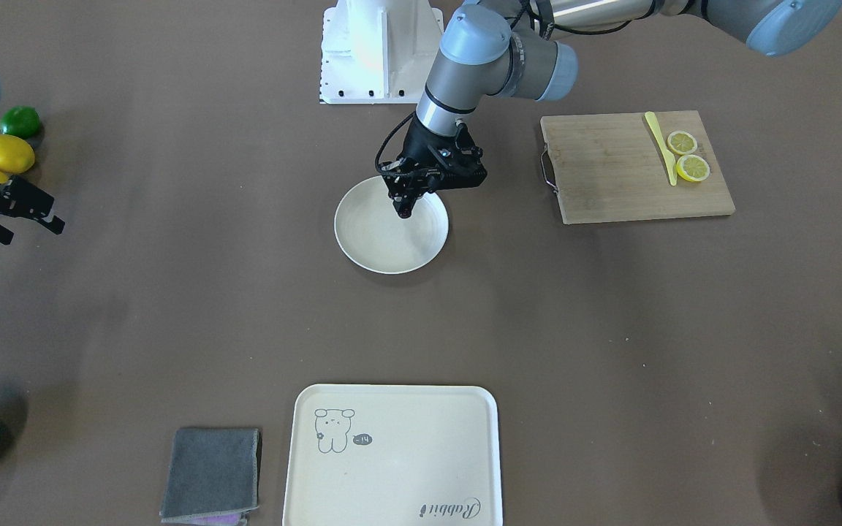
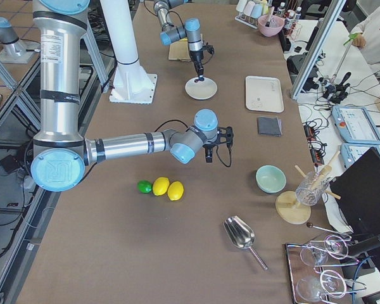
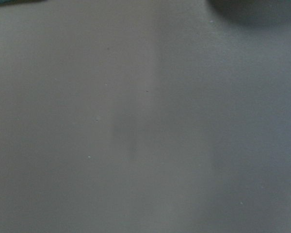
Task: Place red cherry on plate
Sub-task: 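Carry the cherries over the plate with the left gripper while the right arm withdraws, then open the left gripper over the plate and withdraw the left arm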
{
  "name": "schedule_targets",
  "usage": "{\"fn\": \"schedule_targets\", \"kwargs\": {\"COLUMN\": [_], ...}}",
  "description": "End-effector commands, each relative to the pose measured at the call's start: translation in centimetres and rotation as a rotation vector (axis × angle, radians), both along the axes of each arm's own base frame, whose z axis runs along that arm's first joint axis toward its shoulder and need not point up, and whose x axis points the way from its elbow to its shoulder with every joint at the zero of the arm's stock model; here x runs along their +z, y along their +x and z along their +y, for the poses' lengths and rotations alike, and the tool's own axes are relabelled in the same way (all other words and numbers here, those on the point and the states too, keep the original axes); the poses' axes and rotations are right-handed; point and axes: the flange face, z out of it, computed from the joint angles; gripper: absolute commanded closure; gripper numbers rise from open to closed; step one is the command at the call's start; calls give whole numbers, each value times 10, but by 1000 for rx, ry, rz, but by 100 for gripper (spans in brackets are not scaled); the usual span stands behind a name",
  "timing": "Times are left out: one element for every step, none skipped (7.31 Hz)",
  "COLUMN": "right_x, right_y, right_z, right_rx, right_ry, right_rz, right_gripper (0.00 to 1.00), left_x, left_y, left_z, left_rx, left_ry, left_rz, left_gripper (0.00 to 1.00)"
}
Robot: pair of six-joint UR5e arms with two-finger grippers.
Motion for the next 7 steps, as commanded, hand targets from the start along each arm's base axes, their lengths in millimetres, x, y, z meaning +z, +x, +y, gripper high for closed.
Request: {"fn": "schedule_targets", "kwargs": {"right_x": [19,21,21,21,23,29,34], "right_y": [28,35,41,50,67,85,99], "right_z": [9,9,8,7,4,3,2], "right_rx": [1,12,24,35,31,33,37], "right_ry": [9,7,8,15,50,79,96], "right_rz": [13,15,14,14,12,19,35], "right_gripper": [0,0,0,0,0,0,0], "left_x": [-6,-2,14,36,66,93,131], "left_y": [2,-9,-41,-84,-135,-191,-256], "left_z": [-1,-7,-15,-24,-51,-75,-91], "left_rx": [0,-13,-27,13,56,116,166], "left_ry": [9,10,22,78,78,129,214], "left_rz": [16,13,-2,-29,-100,-167,-232], "left_gripper": [2,2,2,2,2,2,2]}}
